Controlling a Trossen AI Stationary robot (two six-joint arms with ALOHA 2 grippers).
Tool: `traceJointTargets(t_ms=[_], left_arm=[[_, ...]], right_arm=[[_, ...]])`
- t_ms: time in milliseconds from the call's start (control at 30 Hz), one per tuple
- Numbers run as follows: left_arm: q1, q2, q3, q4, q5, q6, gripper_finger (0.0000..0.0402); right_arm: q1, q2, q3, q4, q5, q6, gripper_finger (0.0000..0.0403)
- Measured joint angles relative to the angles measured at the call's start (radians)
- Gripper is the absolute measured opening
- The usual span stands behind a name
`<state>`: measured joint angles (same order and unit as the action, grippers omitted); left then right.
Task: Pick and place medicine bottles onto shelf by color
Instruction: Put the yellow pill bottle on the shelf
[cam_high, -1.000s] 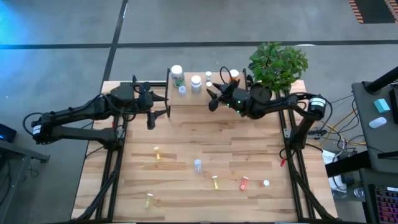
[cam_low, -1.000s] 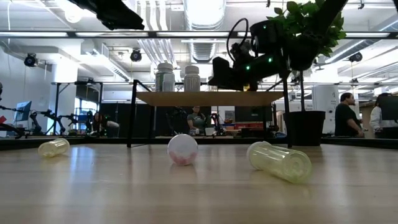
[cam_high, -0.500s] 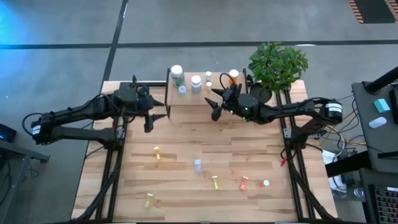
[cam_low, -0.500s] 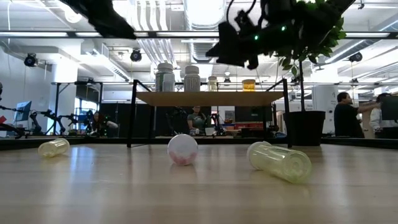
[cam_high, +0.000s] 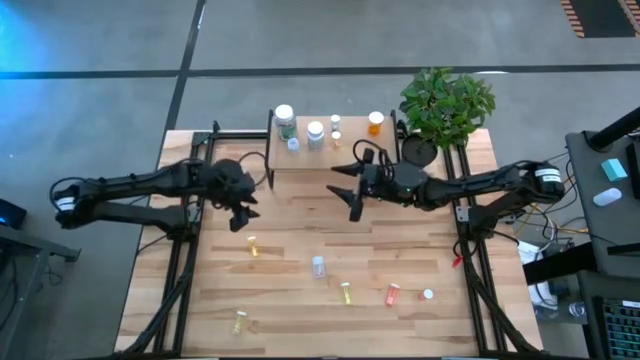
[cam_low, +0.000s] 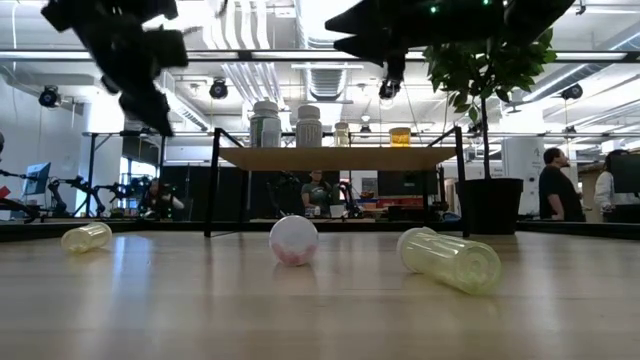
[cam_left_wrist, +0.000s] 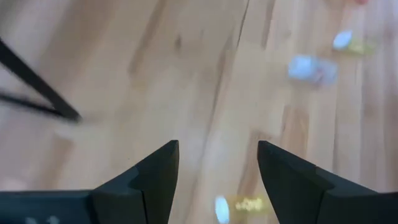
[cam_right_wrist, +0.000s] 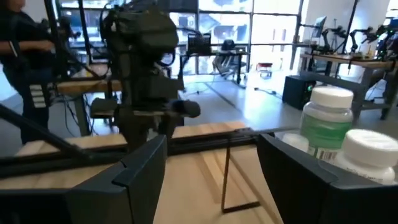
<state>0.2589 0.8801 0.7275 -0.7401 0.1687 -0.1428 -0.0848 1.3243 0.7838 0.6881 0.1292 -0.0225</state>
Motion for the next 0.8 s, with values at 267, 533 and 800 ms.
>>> traceJointTargets(t_ms=[267, 533, 800], left_arm=[[-0.038, 0.109, -0.107, 0.027, 0.015, -0.027, 0.0201], [-0.069, 0.211, -0.108, 0.024, 0.057, -0.132, 0.0201], [-0.093, 0.268, -0.183, 0.019, 0.067, -0.602, 0.0201]], right_arm=[[0.004, 0.007, -0.002, -0.003, 0.001, -0.036, 0.0238], [0.004, 0.014, -0.002, -0.005, 0.001, -0.054, 0.0238], [0.004, 0.016, -0.002, -0.008, 0.001, -0.057, 0.0237]])
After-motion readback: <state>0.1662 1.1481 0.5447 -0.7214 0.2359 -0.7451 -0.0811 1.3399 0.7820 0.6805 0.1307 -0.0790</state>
